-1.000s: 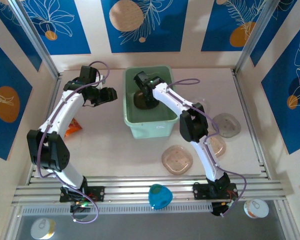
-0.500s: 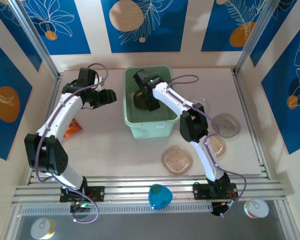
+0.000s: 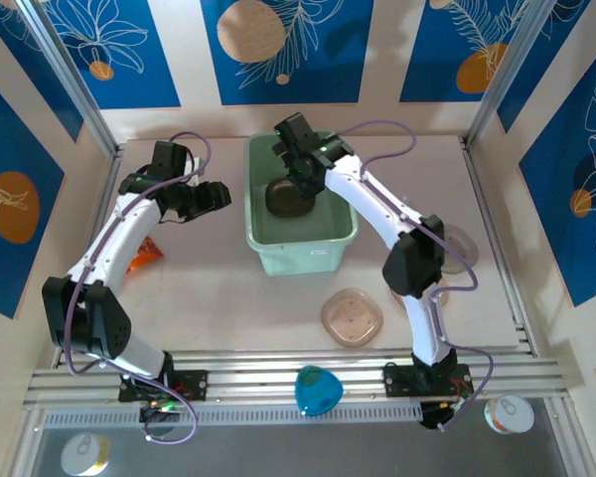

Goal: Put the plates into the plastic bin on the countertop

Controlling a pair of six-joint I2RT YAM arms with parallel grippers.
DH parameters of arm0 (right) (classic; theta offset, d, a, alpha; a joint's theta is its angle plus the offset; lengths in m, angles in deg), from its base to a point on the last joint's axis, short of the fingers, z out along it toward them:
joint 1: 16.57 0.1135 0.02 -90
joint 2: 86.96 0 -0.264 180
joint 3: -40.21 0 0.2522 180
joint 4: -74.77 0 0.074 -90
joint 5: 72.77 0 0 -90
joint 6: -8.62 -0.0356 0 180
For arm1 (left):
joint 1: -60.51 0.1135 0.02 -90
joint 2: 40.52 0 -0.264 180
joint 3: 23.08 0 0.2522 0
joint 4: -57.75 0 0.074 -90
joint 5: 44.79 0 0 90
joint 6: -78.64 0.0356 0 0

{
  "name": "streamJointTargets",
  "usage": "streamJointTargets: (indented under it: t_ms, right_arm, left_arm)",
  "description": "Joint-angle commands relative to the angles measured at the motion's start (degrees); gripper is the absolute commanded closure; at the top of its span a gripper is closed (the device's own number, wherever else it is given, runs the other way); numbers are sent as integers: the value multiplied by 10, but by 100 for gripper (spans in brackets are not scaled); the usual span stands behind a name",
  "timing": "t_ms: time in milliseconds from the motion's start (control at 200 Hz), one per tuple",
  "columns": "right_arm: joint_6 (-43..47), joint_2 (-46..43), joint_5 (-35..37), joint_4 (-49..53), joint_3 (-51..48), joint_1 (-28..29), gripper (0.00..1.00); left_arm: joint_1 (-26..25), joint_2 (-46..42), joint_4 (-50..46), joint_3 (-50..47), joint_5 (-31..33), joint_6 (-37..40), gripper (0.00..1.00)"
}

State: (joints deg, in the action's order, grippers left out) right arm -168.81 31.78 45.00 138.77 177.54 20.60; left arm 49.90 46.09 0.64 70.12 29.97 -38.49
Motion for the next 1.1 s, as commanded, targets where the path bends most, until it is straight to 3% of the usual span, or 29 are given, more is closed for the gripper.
streamJointTargets:
  t_ms: [0, 220, 425, 645, 890, 1095]
  right_arm:
    - [98, -62, -2, -11, -16, -4, 1]
    - [174, -173, -58, -14, -103, -47, 1]
    - [204, -269, -65, -58, -224, -96, 0]
    - [193, -332, -126, -68, -320, -197, 3]
    - [217, -330, -212, -104, -427, -344, 11]
    - [238, -256, -224, -104, -406, -375, 18]
  left_arm:
    - [3, -22, 14, -10, -9, -11, 37]
    - [-3, -28, 24, -22, -8, -22, 37]
    - [-8, -27, 27, -18, -1, -30, 37]
    - [-23, -18, 27, -7, 15, -44, 37]
    - [-36, -8, 29, 1, 32, -61, 37]
    - [-38, -1, 17, 10, 42, -65, 36]
